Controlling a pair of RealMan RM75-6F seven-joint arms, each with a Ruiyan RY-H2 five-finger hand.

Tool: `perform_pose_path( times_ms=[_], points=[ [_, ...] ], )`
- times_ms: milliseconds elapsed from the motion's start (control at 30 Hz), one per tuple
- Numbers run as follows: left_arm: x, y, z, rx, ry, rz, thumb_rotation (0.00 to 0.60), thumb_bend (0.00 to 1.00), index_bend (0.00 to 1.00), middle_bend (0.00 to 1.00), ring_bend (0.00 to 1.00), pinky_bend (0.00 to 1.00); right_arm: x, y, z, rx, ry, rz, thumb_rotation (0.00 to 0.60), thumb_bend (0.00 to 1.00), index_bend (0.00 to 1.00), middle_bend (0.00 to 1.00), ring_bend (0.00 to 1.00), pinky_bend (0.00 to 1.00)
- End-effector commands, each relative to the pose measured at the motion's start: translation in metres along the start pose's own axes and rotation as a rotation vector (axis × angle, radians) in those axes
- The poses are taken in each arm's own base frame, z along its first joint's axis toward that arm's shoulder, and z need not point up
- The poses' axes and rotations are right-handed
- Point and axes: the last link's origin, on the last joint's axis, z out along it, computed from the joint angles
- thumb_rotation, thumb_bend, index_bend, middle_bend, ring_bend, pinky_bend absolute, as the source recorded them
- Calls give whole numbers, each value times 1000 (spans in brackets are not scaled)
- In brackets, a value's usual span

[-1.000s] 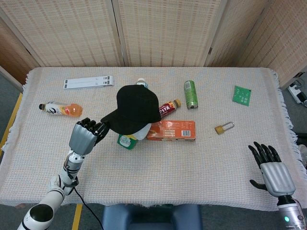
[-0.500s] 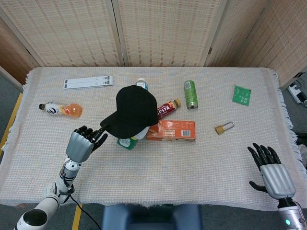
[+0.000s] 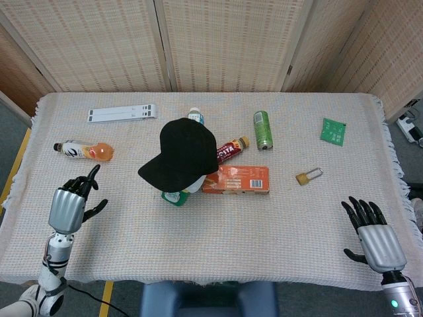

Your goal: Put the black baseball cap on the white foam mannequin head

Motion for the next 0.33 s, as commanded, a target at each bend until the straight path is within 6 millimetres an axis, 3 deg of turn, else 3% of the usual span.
perform_pose_path(
  times_ms=[33,133,333],
  points=[
    [31,-43,-57,214,-281,38,600,77,115,277,156,317,-2,0,4,-10,3,-4,600,30,0,0,0,0],
    [41,-50,-69,245,-334,65,600,77,131,230,115,230,-4,0,9,-21,13,-7,600,29,0,0,0,0],
    [53,-50,-67,234,-288,82,600,77,156,193,85,202,-6,-1,11,-13,29,-8,600,28,0,0,0,0]
  ],
)
